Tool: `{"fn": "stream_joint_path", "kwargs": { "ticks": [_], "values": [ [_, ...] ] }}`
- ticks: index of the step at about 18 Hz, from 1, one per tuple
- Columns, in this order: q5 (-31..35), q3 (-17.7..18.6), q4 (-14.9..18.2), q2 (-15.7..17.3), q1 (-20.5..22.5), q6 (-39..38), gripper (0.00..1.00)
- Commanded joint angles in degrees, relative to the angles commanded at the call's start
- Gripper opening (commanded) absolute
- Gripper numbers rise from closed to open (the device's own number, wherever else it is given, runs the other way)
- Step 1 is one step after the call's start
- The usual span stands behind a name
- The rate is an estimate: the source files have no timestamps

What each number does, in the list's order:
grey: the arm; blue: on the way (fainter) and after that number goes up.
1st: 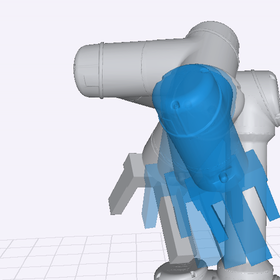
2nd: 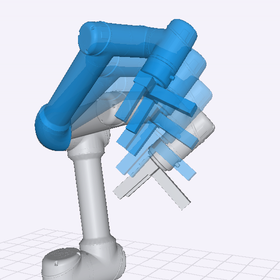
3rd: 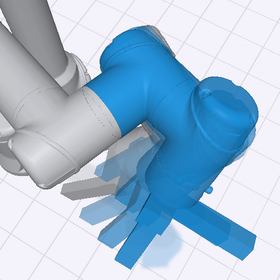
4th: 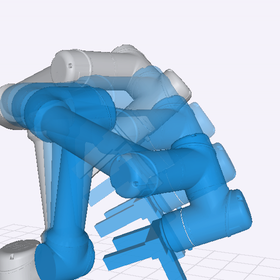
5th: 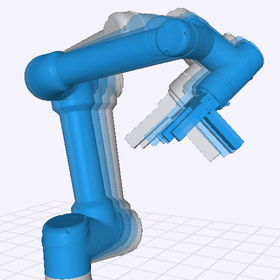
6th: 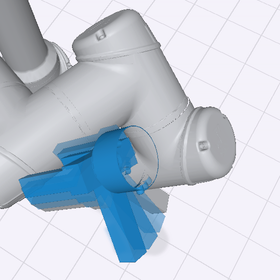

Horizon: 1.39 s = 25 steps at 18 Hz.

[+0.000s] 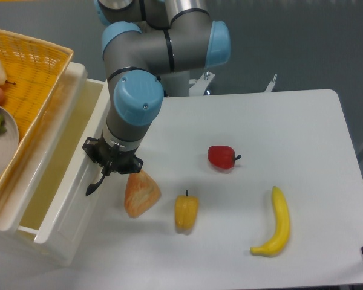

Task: Slide the top white drawer open
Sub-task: 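Pull the upper drawer outward from the cabinet by its handle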

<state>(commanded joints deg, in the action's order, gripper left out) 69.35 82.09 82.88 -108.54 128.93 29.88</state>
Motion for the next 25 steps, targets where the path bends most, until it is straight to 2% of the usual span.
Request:
{"fn": "stream_joint_path", "kwargs": {
  "ticks": [15, 25],
  "values": [
    [0.00, -0.09, 0.00, -0.26, 1.93, 2.02, 0.04],
    [0.00, 0.00, -0.09, -0.53, 6.24, 5.10, 0.04]
  ]
}}
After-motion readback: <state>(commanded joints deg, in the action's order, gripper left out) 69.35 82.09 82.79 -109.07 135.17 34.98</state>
